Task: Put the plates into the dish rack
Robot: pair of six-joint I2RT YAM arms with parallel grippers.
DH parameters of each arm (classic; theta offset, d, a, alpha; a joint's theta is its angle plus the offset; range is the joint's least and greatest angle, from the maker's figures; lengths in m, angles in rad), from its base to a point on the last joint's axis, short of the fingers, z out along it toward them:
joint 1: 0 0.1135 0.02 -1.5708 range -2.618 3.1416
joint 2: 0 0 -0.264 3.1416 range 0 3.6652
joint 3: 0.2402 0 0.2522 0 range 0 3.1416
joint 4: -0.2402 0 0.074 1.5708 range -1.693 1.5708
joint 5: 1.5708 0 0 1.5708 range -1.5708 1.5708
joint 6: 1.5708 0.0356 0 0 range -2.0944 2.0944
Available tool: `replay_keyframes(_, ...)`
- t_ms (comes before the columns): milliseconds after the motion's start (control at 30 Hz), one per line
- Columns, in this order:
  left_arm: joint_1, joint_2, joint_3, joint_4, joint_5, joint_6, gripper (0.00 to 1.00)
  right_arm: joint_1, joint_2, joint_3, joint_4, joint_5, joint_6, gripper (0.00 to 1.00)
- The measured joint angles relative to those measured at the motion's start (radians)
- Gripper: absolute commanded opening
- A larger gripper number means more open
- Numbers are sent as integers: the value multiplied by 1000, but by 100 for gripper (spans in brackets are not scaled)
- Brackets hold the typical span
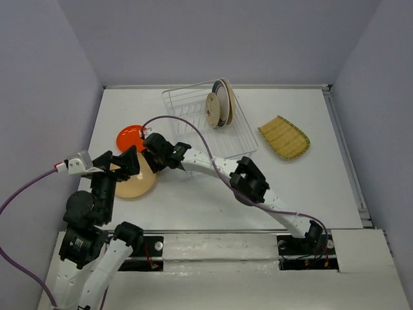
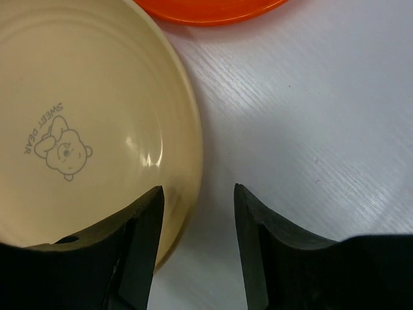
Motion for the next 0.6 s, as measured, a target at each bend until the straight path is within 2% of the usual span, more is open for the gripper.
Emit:
replay_keyframes(67, 0, 19, 1, -7, -1, 0, 99, 3, 2, 0, 0, -6, 20, 20)
replay_keyframes(200, 0, 54, 2, -32, -2, 1, 99, 8, 3, -1, 13, -10, 48, 7)
replay_keyframes(433, 0, 82, 50, -97, -15, 3, 99, 11, -55, -82, 59, -6, 94, 7)
replay_keyframes(600, 0, 121, 108, -135, -17, -1, 99, 15, -222, -204, 74, 15, 94, 7)
